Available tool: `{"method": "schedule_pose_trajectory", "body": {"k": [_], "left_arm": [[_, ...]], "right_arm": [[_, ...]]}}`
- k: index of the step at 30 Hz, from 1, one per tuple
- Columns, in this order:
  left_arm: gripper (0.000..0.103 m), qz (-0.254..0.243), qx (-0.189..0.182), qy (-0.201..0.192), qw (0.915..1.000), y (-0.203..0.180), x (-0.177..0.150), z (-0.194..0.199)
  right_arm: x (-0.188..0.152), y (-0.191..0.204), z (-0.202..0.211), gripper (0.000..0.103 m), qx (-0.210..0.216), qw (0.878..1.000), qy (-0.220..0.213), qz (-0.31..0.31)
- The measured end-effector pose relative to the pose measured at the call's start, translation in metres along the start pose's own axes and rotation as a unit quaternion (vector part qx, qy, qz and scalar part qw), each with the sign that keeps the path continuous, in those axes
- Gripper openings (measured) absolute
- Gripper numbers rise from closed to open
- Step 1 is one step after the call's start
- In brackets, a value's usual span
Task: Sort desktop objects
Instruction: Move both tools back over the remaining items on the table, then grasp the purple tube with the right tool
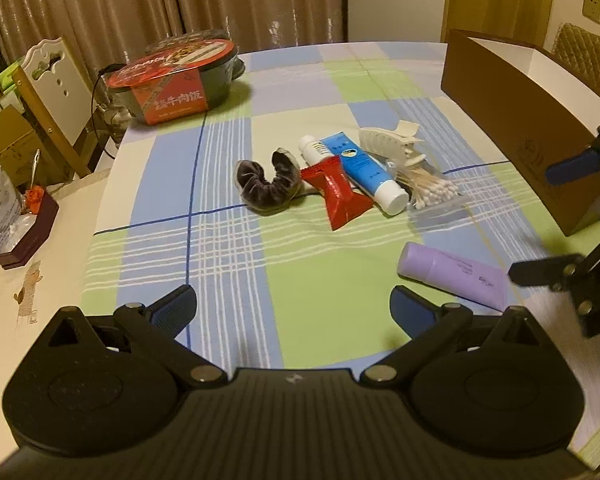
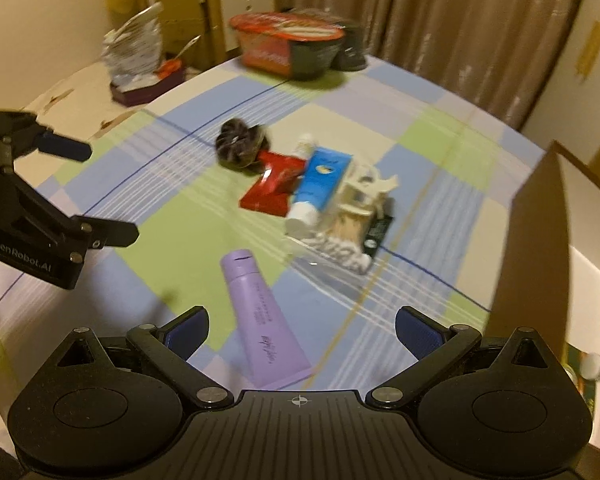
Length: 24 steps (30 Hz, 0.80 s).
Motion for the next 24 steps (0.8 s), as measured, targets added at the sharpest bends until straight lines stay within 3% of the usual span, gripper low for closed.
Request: {"method": "schedule_pose_trajectory", "body": {"k": [11, 13, 24], "left_arm": [[0.101, 0.019, 0.017, 0.021, 0.9995, 0.012, -0.011, -0.004], [0.101, 0.020, 0.015, 0.023, 0.9994, 0.013, -0.012, -0.005], [0.100, 0.021, 0.008, 0.033, 0.9992, 0.016, -0.013, -0.012]], "right_arm": [[0.001, 0.017, -0.025, 0.101, 0.033, 0.999, 0.025, 0.025], [0.001, 0.018, -0.028, 0.087, 0.038, 0.999, 0.029, 0.025], [0.000, 0.021, -0.043, 0.087, 0.043, 0.998, 0.037, 0.019]]}}
Point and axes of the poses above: each gripper's, at about its wrist camera, not at the fingertips, and z roughly against the way its jaws point, y to its left, x to its top, the point moved 3 cm from there along -z, roughly the way its jaws point, and after that the axes turned 8 degrees about -y, right-handed, at the moved point
